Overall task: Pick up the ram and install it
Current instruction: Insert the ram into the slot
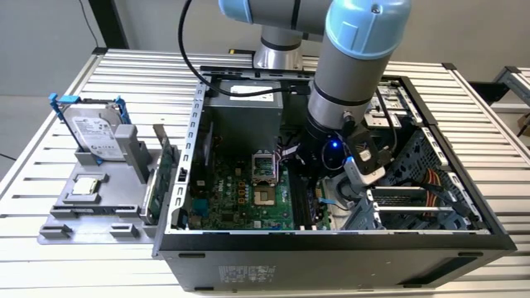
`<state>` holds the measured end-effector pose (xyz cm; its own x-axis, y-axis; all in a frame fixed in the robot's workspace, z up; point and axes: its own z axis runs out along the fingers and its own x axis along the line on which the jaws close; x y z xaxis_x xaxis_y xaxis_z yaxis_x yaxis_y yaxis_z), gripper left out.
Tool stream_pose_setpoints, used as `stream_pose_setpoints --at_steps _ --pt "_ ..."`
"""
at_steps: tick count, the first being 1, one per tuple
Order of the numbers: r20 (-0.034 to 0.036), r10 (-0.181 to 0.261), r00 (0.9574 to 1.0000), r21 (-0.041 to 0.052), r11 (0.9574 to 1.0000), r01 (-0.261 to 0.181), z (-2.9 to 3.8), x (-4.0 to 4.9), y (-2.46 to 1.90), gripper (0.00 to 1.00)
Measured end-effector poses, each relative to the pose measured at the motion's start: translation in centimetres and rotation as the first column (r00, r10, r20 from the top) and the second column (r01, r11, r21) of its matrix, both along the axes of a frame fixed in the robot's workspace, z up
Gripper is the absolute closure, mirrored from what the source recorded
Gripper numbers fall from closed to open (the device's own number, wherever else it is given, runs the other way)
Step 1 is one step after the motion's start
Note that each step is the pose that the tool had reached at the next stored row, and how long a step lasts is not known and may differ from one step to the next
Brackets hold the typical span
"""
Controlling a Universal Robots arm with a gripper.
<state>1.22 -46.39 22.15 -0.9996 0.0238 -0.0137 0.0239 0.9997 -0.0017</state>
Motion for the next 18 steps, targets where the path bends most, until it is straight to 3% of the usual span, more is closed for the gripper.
stream_pose_setpoints --at_steps 18 --pt "-0.0002 0.000 1.0000 0.0006 1.0000 0.000 -0.14 0.14 0.01 1.00"
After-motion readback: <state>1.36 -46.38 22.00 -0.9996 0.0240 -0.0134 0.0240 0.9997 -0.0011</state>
